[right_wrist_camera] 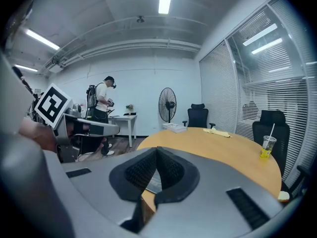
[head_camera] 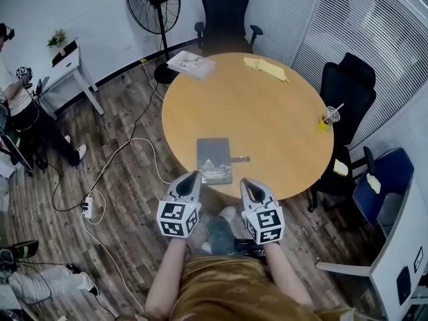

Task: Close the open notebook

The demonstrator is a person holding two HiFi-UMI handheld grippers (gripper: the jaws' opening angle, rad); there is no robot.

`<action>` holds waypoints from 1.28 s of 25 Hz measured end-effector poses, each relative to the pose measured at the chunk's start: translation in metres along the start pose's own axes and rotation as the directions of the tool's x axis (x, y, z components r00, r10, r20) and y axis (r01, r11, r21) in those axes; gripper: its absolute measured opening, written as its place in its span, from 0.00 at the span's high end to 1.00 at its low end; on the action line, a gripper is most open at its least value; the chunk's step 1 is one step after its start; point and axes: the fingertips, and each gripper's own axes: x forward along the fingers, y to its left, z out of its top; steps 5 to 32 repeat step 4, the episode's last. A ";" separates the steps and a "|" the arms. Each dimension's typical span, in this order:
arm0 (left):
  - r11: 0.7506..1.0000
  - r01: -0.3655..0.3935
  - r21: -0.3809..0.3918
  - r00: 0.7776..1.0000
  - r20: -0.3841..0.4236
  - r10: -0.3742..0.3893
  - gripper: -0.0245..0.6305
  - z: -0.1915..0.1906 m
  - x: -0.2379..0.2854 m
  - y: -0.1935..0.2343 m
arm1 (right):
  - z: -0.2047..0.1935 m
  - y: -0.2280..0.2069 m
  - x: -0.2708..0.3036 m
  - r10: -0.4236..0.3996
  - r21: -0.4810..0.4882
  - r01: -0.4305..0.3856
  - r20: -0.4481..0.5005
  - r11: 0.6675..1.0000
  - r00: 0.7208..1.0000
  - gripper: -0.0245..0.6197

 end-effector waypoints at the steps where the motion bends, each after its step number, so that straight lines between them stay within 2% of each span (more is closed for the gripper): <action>1: 1.000 0.000 0.001 1.000 0.000 0.000 0.92 0.000 0.002 0.000 | 0.000 -0.001 0.001 0.001 0.000 -0.001 -0.001 1.000 1.000 0.94; 32: 1.000 0.002 0.004 1.000 0.000 -0.002 0.92 0.001 0.007 -0.002 | 0.000 -0.005 0.003 0.002 -0.002 -0.002 -0.002 1.000 1.000 0.94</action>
